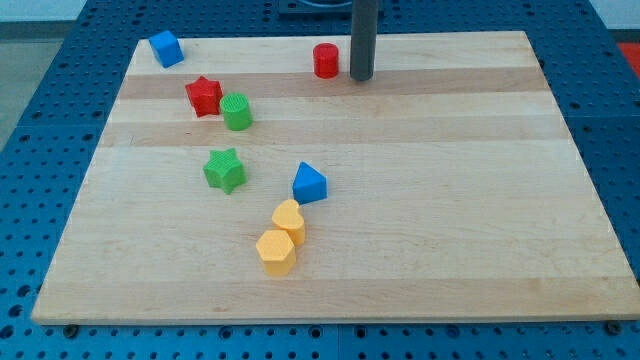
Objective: Push the red circle to the top center of the board
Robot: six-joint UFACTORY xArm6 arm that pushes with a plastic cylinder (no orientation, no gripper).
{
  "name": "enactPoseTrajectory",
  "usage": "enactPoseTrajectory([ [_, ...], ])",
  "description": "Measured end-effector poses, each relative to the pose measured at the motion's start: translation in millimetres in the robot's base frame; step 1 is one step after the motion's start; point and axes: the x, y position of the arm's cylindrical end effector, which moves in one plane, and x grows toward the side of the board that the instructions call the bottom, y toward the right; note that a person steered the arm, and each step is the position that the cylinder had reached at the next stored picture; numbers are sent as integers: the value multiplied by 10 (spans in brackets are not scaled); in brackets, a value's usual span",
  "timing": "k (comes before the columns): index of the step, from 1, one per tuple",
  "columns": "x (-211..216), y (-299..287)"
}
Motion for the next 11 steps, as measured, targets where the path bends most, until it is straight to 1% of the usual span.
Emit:
enactPoseTrajectory([
  [2,-77,-426],
  [3,221,-429],
  [4,401,-714],
  [5,345,-1077],
  [6,114,-1140],
  [7,-95,-900],
  [8,-126,-639],
  [9,-99,-701],
  [10,-41,-912],
  [11,-41,-926],
])
